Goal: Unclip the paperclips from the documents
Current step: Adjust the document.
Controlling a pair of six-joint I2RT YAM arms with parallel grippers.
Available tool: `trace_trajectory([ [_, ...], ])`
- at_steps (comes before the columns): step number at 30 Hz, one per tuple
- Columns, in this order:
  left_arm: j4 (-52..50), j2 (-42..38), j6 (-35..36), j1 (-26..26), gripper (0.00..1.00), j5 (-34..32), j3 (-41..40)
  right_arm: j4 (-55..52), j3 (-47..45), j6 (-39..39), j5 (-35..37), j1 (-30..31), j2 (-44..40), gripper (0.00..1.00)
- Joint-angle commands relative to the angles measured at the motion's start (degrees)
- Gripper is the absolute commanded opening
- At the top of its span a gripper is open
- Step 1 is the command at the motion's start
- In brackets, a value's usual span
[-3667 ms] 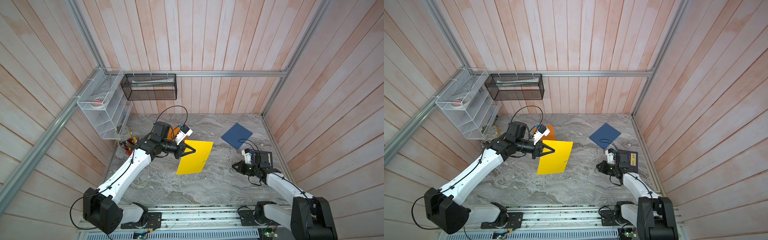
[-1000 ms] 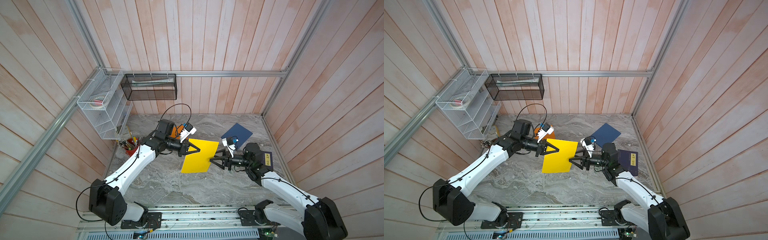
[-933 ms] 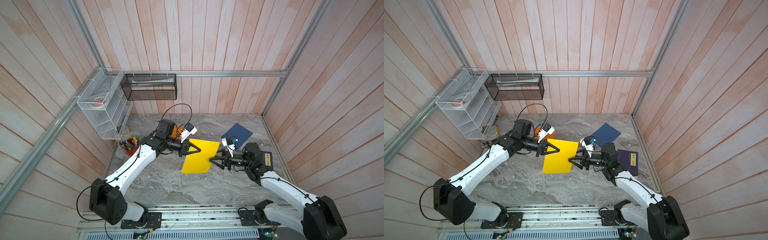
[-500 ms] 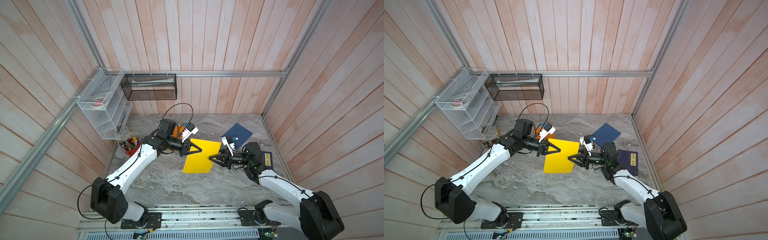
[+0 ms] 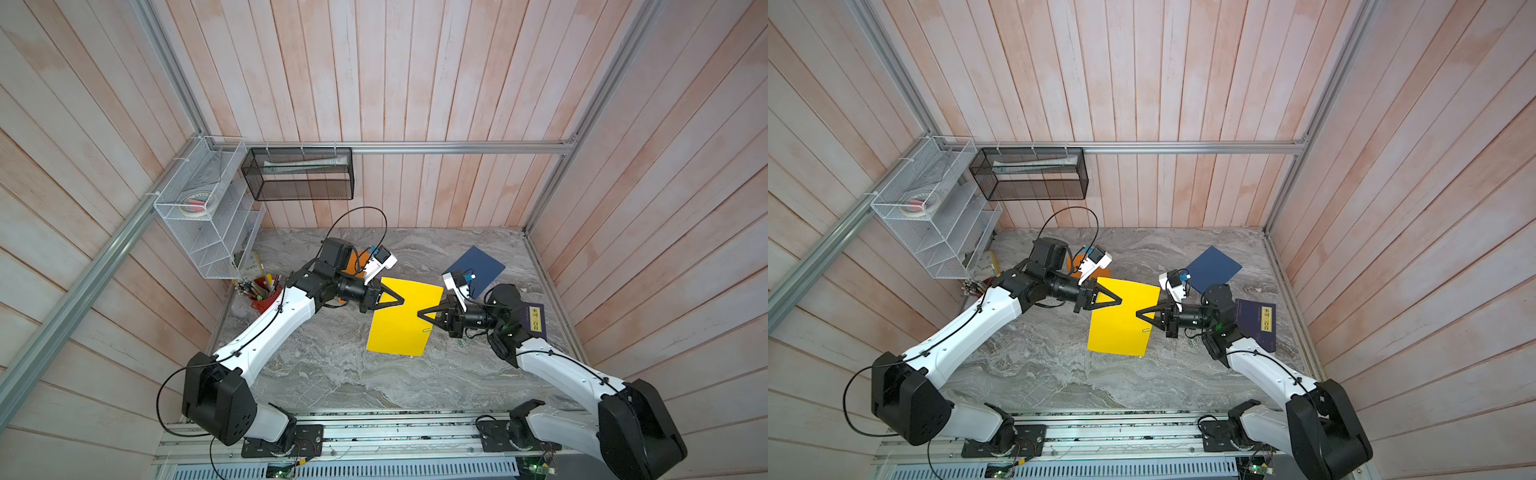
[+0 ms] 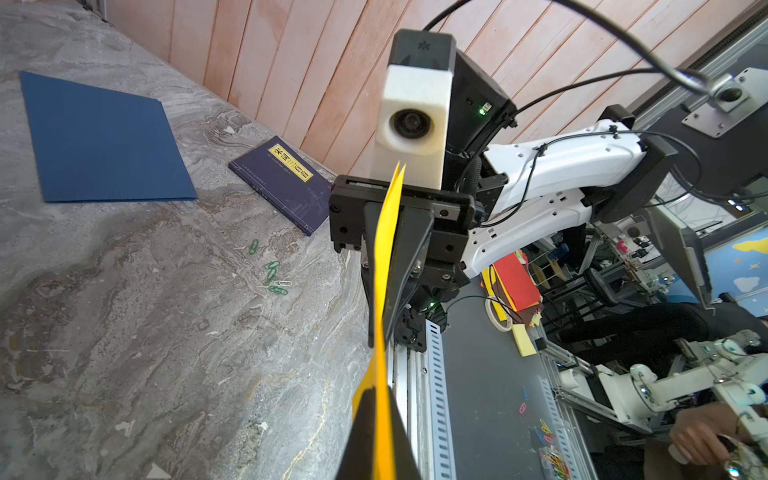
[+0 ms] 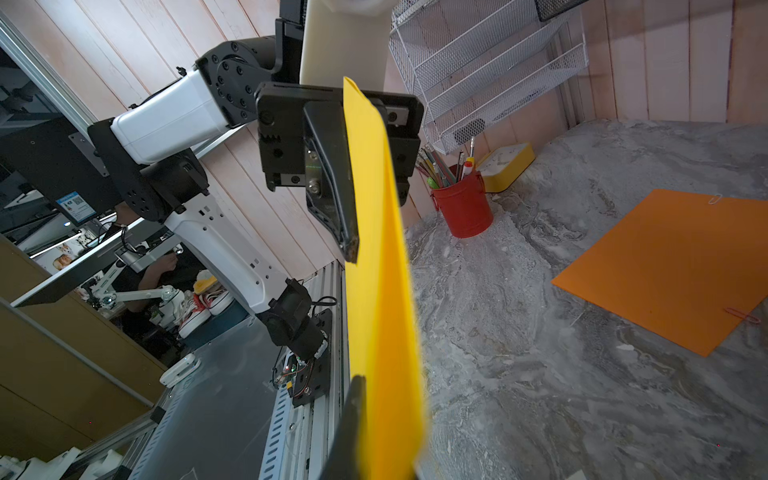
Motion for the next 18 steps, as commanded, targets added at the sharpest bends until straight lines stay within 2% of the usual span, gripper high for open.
trace_trajectory([
  [1, -0.2, -0.4, 0.2, -0.2, 0.25, 0.2, 1.1, 2.5, 1.3, 2.2, -0.8, -1.1, 0.1, 0.0],
  [4, 1.3, -1.1, -1.2, -0.1, 0.3, 1.0, -0.3, 4.4, 1.0, 4.2, -1.4, -3.1, -0.5, 0.0],
  [11, 8.4, -2.2, -6.5, -0.4, 0.32, 3.5, -5.6, 3.2, 2.6, 4.8, -3.0, -6.0, -1.6, 0.0],
  [18, 9.8, -1.7, -7.5, -1.6, 0.32, 3.7, -7.3, 3.0, 3.6, 5.2, -3.0, -6.3, -1.7, 0.0],
])
